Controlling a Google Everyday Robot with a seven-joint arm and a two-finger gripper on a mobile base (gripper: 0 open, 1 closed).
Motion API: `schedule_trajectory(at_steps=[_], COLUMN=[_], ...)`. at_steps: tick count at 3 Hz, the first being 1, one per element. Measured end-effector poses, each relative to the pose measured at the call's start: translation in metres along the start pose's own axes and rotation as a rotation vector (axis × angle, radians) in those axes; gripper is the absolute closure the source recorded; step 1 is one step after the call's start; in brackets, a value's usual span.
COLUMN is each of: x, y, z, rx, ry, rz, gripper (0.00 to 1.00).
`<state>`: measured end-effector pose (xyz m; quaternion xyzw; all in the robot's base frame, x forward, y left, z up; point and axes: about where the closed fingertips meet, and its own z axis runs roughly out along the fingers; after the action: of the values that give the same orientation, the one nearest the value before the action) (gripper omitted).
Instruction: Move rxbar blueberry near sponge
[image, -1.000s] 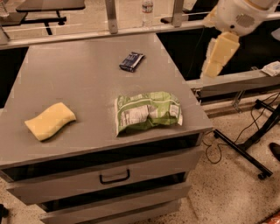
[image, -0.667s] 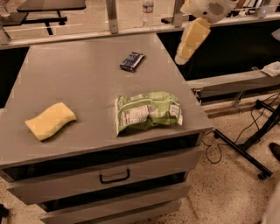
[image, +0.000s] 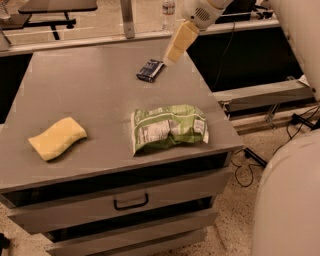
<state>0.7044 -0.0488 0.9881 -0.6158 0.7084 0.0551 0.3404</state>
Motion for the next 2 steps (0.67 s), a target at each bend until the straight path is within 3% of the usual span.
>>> schedule_trajectory(at_steps=[2], x=[-0.003], y=[-0.022], z=[0.075], rx=[0.036], ry=[-0.010], rz=[0.123], gripper=[0.00])
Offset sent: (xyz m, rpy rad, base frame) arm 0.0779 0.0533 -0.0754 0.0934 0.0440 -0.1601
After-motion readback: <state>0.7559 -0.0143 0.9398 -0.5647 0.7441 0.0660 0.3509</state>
